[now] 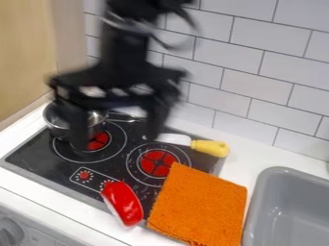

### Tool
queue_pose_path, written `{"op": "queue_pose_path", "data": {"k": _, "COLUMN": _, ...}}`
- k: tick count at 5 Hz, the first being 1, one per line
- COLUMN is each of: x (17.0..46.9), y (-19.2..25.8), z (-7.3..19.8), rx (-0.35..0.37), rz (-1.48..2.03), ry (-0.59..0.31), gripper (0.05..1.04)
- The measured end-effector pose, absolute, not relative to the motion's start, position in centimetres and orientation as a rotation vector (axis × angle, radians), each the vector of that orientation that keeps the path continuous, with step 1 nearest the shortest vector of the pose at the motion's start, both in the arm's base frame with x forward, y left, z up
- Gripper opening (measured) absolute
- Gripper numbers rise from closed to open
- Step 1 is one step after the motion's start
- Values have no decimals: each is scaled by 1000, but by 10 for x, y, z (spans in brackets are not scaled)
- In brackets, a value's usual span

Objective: Put the silver pot upon the orange object

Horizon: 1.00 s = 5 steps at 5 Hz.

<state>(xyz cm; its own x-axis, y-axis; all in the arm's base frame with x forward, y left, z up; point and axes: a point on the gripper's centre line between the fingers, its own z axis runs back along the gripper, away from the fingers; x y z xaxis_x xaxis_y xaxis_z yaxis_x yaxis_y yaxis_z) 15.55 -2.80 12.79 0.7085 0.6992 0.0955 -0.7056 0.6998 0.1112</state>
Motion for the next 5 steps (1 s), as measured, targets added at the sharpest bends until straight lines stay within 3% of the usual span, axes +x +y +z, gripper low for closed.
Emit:
{"op": "queue_pose_path", "data": {"k": 2, "x": 191, "y": 48, "z": 108, "rx": 118, "rz": 1092, "ry": -39, "gripper": 999}}
{"op": "queue_pose_path", "data": {"k": 5, "x": 241, "y": 115, "z": 60, "rx": -27, "rz": 1089, "ry": -61, "gripper": 999}}
